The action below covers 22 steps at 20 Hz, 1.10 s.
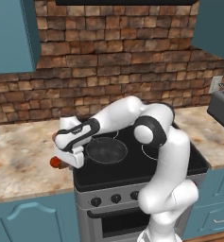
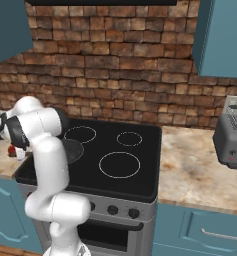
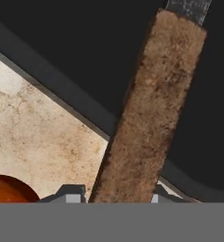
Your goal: Place the pan on the front left burner on the stove. Then place the tomato and the onion in the pan and turn on the front left burner.
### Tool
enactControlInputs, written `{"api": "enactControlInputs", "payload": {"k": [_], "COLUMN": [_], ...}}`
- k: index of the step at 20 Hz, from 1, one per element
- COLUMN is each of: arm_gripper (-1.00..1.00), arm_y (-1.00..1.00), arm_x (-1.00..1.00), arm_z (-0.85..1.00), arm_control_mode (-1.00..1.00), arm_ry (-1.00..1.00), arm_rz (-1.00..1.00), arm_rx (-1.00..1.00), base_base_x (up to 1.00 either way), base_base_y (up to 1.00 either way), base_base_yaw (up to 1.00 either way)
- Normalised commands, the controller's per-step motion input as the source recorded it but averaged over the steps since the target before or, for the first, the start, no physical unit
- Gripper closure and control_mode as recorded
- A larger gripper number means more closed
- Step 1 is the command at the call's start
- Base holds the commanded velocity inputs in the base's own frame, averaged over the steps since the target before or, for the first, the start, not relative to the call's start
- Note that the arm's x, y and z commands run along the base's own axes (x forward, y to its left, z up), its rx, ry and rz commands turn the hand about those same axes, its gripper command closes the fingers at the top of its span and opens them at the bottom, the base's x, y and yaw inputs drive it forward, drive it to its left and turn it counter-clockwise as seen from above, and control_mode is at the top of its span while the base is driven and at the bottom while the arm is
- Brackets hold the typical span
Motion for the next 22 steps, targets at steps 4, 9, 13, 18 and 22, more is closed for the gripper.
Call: {"api": "enactControlInputs", "payload": {"k": [4, 9, 13, 18, 22], "arm_gripper": [-1.0, -1.0, -1.0, -1.0, -1.0], "arm_y": [0.0, 0.0, -0.01, -0.21, -0.39], "arm_x": [-0.01, -0.24, -0.31, -0.22, -0.01], "arm_z": [-0.46, 0.02, 0.18, 0.48, 0.78], "arm_control_mode": [-1.0, -1.0, -1.0, -1.0, -1.0], "arm_ry": [0.03, 0.0, 0.0, -0.03, -0.05], "arm_rz": [0.0, 0.0, 0.02, 0.07, 0.12], "arm_rx": [0.0, -0.03, -0.09, -0.02, 0.01], "base_base_x": [0.0, 0.0, 0.0, 0.0, 0.0], "base_base_y": [0.0, 0.0, 0.0, 0.0, 0.0], "base_base_yaw": [0.0, 0.0, 0.0, 0.0, 0.0]}}
